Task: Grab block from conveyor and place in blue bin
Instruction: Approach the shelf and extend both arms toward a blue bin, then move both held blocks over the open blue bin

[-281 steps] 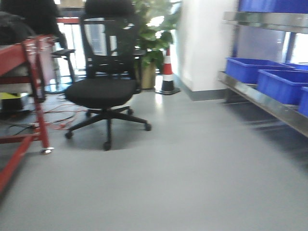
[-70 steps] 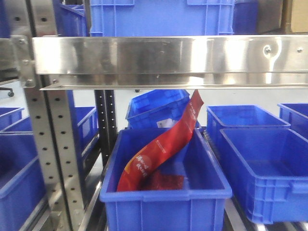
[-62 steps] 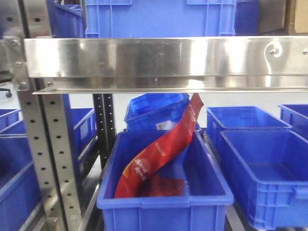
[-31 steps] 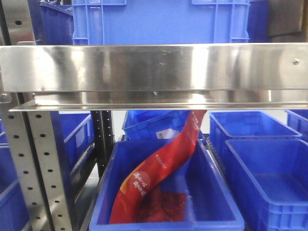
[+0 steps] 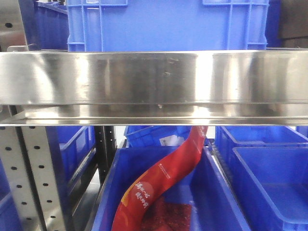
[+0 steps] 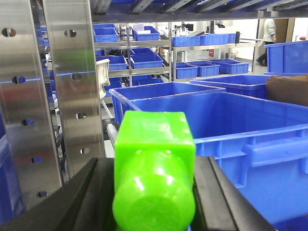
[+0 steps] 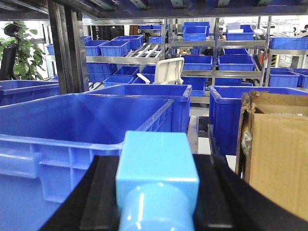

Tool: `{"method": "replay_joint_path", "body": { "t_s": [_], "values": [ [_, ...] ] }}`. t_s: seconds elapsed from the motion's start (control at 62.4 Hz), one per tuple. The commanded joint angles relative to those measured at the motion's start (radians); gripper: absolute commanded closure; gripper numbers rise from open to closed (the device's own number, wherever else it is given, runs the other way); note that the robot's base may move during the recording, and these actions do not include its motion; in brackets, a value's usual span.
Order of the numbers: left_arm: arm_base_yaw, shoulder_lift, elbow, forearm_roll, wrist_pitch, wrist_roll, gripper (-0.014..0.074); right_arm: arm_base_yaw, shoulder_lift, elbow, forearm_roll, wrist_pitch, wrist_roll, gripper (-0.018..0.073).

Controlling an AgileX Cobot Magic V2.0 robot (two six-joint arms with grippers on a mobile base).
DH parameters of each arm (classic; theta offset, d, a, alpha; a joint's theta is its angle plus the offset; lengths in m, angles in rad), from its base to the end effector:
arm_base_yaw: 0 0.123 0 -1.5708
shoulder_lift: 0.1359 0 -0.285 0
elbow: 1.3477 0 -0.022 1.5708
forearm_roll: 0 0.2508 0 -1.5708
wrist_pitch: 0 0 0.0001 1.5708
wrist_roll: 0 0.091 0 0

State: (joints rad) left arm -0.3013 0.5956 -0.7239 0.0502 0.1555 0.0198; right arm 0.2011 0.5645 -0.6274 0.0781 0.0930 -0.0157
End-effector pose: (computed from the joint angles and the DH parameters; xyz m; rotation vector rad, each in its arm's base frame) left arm 0.1139 -0.0346 0.3939 0.2727 1.4885 -0.1801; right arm 0.1151 0.0242 0.3711 -0.1112 1.5132 0.2163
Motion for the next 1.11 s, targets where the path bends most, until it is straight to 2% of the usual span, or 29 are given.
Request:
{"method": "replay_joint_path", "body": {
  "t_s": [0.0,1.089],
  "values": [
    [-0.007,-0.003,0.002,-0.002,-0.016,0.002,0.0707,0.002,-0.005,0.001,-0.008,-0.019,-0.003,0.0721],
    [-0.007,-0.003,0.002,-0.002,-0.016,0.002,0.0707,0.002,-0.005,0.001,-0.008,-0.019,-0.003,0.0721]
  ]
}}
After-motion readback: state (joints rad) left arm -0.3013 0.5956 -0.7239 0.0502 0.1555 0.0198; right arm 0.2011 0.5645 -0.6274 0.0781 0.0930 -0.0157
